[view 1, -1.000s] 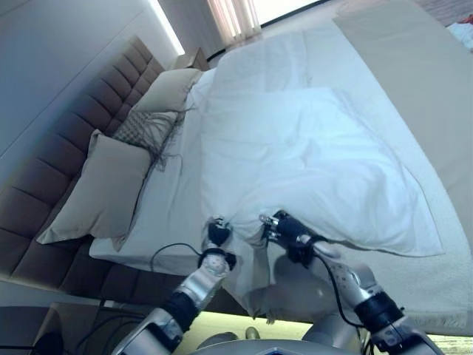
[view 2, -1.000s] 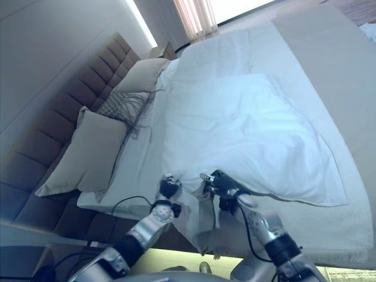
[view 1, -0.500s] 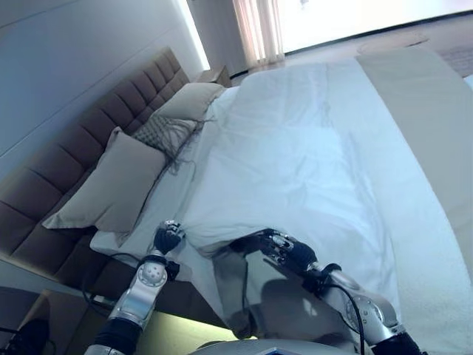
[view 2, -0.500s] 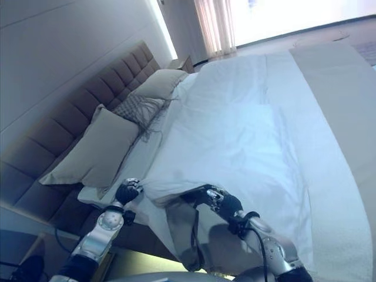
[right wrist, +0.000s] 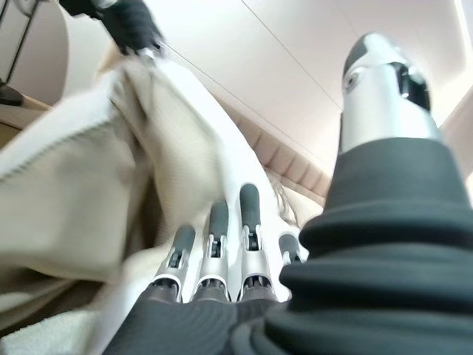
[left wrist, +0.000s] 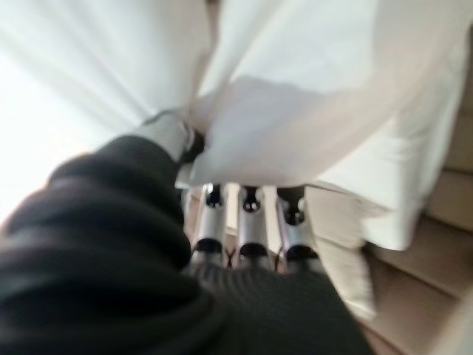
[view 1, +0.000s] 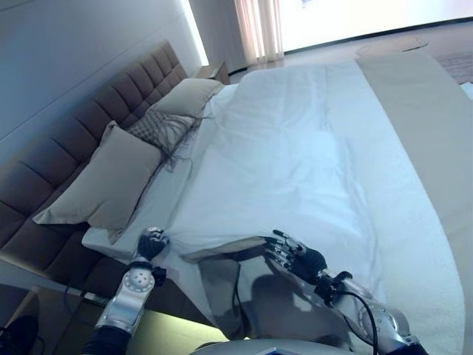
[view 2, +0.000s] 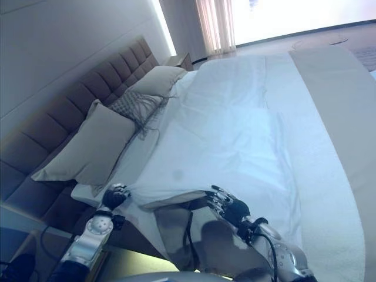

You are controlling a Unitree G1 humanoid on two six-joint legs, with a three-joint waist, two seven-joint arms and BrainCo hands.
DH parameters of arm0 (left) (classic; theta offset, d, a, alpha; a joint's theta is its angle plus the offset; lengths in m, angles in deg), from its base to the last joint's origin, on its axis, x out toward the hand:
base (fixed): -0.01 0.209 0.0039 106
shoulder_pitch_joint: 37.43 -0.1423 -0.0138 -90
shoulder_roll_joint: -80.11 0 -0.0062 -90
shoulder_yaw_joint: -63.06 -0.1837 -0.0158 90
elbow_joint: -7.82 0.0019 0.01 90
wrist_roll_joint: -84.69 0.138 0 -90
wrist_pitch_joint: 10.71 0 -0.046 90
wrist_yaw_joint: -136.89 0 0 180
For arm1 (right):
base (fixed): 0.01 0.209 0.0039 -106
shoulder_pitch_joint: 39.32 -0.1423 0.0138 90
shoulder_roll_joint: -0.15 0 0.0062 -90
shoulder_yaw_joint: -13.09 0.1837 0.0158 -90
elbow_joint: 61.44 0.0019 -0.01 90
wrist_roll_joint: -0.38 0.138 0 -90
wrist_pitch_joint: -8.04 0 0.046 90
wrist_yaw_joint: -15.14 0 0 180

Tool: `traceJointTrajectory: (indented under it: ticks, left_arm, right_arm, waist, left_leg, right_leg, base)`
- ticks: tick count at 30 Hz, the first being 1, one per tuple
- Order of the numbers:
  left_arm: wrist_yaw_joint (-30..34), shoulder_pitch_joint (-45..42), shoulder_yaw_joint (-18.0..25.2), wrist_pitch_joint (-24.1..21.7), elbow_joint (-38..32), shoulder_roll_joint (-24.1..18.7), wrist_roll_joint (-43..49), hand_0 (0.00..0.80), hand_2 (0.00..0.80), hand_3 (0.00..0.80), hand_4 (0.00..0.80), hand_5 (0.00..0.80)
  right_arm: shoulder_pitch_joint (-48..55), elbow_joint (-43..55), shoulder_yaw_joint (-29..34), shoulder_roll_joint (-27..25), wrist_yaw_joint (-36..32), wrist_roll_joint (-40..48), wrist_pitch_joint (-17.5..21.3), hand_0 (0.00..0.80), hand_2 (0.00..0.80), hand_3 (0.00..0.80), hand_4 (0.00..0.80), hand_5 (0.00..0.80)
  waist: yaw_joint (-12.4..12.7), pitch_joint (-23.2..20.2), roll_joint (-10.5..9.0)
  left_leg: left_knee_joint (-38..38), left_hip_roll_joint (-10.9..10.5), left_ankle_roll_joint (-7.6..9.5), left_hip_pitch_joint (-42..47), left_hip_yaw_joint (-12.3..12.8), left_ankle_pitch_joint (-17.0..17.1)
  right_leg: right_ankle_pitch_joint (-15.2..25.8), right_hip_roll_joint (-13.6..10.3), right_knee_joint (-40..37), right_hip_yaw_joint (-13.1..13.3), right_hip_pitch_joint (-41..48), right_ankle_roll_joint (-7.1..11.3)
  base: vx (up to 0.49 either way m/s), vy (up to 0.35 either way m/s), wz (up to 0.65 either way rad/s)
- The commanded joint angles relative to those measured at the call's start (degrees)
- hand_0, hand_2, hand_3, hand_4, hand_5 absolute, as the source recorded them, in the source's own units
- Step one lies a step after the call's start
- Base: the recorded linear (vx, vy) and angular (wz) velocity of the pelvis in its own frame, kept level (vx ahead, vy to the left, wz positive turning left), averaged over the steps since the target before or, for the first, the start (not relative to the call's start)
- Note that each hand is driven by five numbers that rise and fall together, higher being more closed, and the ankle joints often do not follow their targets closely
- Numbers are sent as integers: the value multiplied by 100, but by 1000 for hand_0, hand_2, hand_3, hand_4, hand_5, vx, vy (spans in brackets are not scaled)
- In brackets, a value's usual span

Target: Make the bed neatly

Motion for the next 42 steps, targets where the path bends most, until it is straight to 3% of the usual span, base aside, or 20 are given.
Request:
traceJointTrajectory:
  ticks: [1,5,9,13,16,19,26,36,42]
  left_arm:
    - [-921,-167,1737,-511,332,-1241,-322,800,800,800,800,800]
    - [-929,-268,1850,-912,615,-1144,-255,800,800,800,800,800]
    - [-1113,-239,1900,-986,597,-1085,-158,800,800,800,800,800]
    - [-1333,-253,2098,-950,413,-1149,-103,800,800,800,800,800]
    - [-1544,-325,2281,-952,423,-1164,-176,800,800,800,800,800]
    - [-1803,-418,2522,-1088,628,-1235,-160,800,800,800,800,800]
    - [-2126,-591,2974,-1408,968,-1262,-468,800,800,800,800,800]
    - [-2609,-643,3343,-1274,1228,-1537,-492,800,800,800,800,800]
    - [-2722,-598,3410,-1007,1187,-1828,24,800,800,800,800,800]
  right_arm:
    - [-248,360,668,435,-97,306,483,0,0,0,0,0]
    - [-302,297,564,499,-9,133,465,0,0,0,0,0]
    - [-314,202,490,518,100,-112,327,0,0,0,0,0]
    - [-90,-13,494,507,213,-436,448,0,0,0,0,0]
    - [106,-378,640,457,293,-614,786,0,0,0,0,0]
    - [366,-943,1026,391,-78,-535,1214,0,0,0,0,0]
    - [658,-1539,1613,398,-516,-481,1635,0,0,0,0,0]
    - [634,-1683,1741,452,-696,-411,1606,0,0,0,0,0]
    - [602,-1706,1730,499,-743,-398,1565,0,0,0,0,0]
  waist:
    - [384,-72,-494]
    - [459,-97,-527]
    - [482,-102,-571]
    - [481,-37,-664]
    - [453,-4,-702]
    - [387,68,-728]
    - [279,124,-772]
    - [244,90,-797]
    - [252,73,-795]
  left_leg:
    - [34,402,-146,25,-372,281]
    - [31,407,-177,-3,-425,292]
    - [-28,427,-189,-11,-438,311]
    - [-58,477,-205,-28,-459,308]
    - [-96,488,-191,-74,-461,332]
    - [-172,500,-205,-91,-417,348]
    - [-181,513,-221,-113,-354,302]
    - [-194,537,-236,-79,-274,237]
    - [-168,530,-236,-79,-259,185]
  right_leg:
    - [2243,-81,-2688,-517,1384,367]
    - [2187,-63,-2637,-526,1379,362]
    - [2143,-43,-2605,-517,1361,369]
    - [2079,7,-2548,-476,1322,370]
    - [2095,46,-2559,-446,1255,364]
    - [2075,95,-2572,-396,1186,380]
    - [2121,148,-2659,-306,1114,414]
    - [2177,271,-2859,-278,1133,432]
    - [2191,266,-2841,-309,1128,435]
  base:
    - [0,0,0]
    - [0,0,0]
    - [-42,8,3]
    - [-63,-50,2]
    - [-64,-46,2]
    - [-75,-37,1]
    - [-28,-17,-3]
    - [5,3,-1]
    - [20,21,-4]
